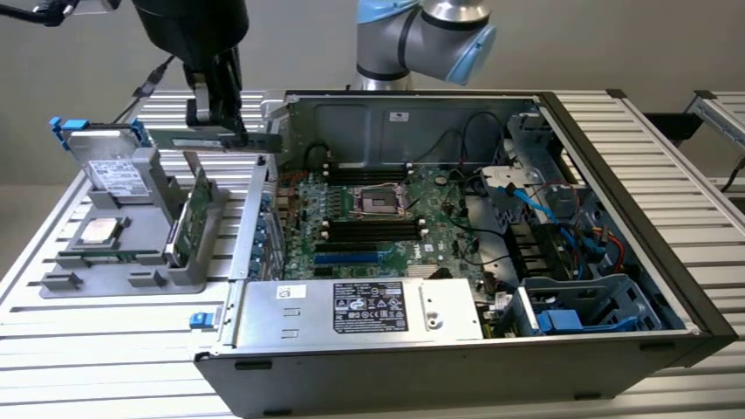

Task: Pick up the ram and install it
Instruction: 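Pick up the ram and move it above insertion slot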

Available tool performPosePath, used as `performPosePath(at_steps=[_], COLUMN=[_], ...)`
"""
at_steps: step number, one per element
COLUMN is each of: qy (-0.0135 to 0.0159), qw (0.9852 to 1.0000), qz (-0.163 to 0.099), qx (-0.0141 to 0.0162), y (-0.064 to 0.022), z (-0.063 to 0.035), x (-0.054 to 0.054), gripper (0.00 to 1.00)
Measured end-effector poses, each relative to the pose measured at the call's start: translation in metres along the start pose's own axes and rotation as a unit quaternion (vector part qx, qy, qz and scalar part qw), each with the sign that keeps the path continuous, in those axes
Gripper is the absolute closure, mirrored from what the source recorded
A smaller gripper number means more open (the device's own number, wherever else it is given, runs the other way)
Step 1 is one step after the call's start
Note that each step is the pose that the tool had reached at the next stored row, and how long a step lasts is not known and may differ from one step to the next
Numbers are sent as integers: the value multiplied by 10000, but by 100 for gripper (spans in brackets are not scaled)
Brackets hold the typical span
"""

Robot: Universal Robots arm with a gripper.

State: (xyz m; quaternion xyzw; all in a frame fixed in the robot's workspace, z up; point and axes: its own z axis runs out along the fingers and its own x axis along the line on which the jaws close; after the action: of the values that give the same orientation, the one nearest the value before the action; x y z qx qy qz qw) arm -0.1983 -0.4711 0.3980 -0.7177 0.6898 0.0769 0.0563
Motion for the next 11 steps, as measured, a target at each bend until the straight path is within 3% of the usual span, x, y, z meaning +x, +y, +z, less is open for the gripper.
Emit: performPosePath(at_steps=[11], qy=[-74], qw=[10000], qz=[-13], qx=[-17], y=[-489], z=[-39], x=[14], gripper=[87])
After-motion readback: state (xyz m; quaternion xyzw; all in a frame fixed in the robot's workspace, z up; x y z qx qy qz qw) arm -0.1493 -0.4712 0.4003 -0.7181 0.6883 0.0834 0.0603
